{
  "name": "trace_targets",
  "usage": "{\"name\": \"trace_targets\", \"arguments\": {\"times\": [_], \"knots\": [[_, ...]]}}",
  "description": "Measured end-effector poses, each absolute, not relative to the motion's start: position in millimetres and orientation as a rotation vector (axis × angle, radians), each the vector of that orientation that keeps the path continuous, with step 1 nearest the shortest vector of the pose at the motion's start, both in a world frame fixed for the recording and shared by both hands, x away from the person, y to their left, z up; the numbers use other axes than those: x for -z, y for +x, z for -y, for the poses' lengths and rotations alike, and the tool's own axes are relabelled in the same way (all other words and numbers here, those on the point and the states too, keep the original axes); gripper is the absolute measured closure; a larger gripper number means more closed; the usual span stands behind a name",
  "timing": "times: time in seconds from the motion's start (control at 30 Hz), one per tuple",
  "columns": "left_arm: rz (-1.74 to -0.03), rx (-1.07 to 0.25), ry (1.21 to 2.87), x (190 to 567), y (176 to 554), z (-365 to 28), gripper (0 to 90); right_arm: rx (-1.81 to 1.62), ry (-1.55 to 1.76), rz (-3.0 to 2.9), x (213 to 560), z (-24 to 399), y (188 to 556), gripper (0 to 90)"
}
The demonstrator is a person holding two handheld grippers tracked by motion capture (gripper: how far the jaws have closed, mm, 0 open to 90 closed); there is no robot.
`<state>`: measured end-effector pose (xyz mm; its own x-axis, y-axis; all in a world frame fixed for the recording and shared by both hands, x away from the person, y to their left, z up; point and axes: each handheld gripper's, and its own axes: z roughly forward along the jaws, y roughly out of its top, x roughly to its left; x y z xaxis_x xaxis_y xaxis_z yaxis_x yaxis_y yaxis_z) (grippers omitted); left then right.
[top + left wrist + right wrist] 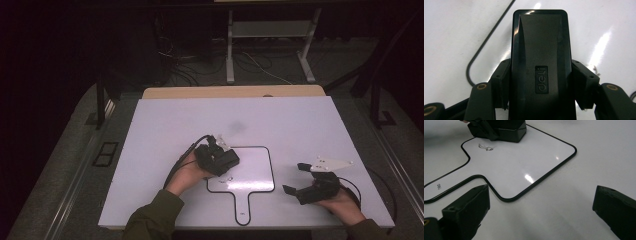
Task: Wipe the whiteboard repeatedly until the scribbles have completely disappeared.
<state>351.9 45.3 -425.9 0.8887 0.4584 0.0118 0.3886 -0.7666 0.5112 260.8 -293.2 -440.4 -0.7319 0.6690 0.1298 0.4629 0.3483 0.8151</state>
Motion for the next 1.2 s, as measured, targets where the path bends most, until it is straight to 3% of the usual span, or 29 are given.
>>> {"name": "trace_targets", "arguments": {"times": [0.4, 0.7, 1.0, 1.2], "knots": [[-0.497, -0.164, 2.578, 425, 327, -32, 39.8, -1.323, 1.018, -2.381, 440, 294, 261, 0.0], [-0.589, -0.201, 2.547, 426, 341, -38, 39.9, -1.317, 1.020, -2.380, 440, 294, 261, 0.0], [-0.481, -0.161, 2.574, 426, 324, -28, 39.8, -1.316, 1.016, -2.381, 440, 293, 261, 0.0], [-0.534, -0.202, 2.562, 426, 331, -31, 39.8, -1.314, 1.018, -2.381, 440, 294, 261, 0.0]]}}
